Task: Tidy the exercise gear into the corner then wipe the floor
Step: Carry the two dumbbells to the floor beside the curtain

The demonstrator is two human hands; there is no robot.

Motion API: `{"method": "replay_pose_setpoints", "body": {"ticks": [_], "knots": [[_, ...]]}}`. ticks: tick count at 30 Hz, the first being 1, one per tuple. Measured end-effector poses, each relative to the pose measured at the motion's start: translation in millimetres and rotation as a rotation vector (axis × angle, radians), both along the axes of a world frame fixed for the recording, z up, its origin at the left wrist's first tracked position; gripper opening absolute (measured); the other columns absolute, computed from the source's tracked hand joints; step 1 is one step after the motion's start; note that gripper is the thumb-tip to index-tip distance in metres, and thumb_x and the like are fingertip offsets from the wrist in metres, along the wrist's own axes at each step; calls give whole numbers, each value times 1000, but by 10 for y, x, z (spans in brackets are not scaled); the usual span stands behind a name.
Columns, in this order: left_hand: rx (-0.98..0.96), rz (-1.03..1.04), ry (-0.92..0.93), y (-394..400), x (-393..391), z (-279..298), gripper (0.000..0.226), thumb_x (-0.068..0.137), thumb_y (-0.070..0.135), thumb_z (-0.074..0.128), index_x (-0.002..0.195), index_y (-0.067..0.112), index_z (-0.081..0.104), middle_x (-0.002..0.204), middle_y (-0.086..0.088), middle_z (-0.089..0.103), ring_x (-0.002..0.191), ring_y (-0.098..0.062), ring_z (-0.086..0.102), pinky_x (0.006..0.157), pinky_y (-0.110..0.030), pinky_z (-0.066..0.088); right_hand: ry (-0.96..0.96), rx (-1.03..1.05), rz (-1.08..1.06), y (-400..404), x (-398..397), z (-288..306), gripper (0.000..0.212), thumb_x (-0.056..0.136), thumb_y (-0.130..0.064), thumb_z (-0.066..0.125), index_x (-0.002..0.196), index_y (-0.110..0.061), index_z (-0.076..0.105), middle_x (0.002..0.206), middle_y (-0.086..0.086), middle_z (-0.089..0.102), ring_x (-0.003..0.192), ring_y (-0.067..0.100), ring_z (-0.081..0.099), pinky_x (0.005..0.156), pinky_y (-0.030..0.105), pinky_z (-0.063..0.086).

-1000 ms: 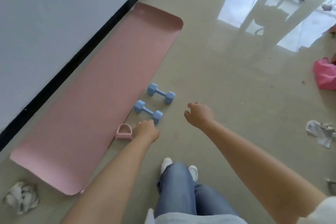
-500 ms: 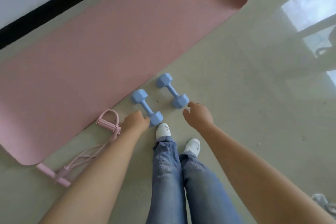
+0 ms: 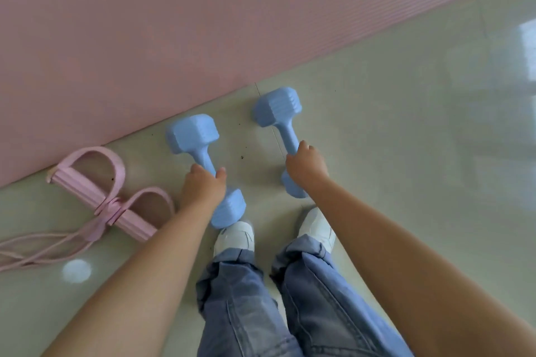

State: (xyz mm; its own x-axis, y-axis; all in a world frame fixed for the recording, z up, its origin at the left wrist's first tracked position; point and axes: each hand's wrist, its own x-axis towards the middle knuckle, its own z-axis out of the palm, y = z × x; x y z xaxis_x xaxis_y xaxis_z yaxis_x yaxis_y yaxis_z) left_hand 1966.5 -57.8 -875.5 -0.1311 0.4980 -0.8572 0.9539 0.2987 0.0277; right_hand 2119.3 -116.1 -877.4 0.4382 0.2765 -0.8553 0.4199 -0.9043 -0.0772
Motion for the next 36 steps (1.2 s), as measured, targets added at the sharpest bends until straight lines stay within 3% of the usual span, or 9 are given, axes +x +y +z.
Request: {"method": "replay_pose_setpoints", "body": {"ticks": [3,6,9,15,19,25,27,31,36], "knots": [[3,185,12,-9,66,-534,59,98,32,43,139,-6,25,143,-25,40,128,-41,44,100,-41,37,56,33,-30,69,83,-555,49,94,-20,47,136,1,29,134,18,44,123,34,45,93,38,39],[85,272,13,-18,94,-836,56,98,22,46,139,-8,21,142,-26,41,126,-42,46,99,-42,39,55,87,-61,111,180,-872,40,94,-19,48,127,1,34,110,17,55,106,35,56,73,33,37],[125,209,41,-25,92,-917,48,99,15,44,135,-9,23,138,-28,44,124,-43,48,98,-43,39,66,137,-101,99,200,-981,34,95,-17,47,122,2,37,91,10,47,84,29,48,69,32,34],[87,52,52,-121,204,-603,44,98,13,43,132,-9,26,134,-27,49,122,-42,50,96,-42,41,87,120,-169,-150,196,-650,30,95,-15,45,119,2,40,85,7,45,80,25,45,66,30,32],[17,-93,45,-236,374,-12,40,98,10,43,130,-8,29,133,-27,50,120,-42,51,93,-42,42,121,93,-277,-473,219,-95,13,95,-14,45,102,-6,37,69,1,41,58,19,42,46,27,29],[1,-306,-5,-365,776,1293,38,98,10,41,130,-7,30,132,-26,50,119,-41,51,92,-42,41,122,123,-468,-873,410,1224,16,94,-15,45,95,-7,31,65,-3,37,52,11,37,44,24,27],[18,-384,-30,-404,946,1794,37,98,11,41,129,-6,31,131,-25,51,118,-41,52,90,-42,42,100,148,-535,-985,518,1734,16,94,-16,45,95,-8,32,65,-3,38,52,11,38,47,25,29],[61,-570,-96,-504,1353,2785,35,98,14,42,126,-5,33,124,-24,55,110,-41,55,75,-38,39,46,169,-644,-1203,773,2710,18,94,-21,45,95,-9,32,65,-5,37,71,23,46,73,30,34],[89,-740,-169,-658,2096,3861,19,96,12,46,105,5,32,93,-14,46,80,-27,44,59,-32,32,27,254,-826,-1521,1245,3650,16,93,-20,46,95,-9,34,64,-3,37,60,18,41,72,33,34]]}}
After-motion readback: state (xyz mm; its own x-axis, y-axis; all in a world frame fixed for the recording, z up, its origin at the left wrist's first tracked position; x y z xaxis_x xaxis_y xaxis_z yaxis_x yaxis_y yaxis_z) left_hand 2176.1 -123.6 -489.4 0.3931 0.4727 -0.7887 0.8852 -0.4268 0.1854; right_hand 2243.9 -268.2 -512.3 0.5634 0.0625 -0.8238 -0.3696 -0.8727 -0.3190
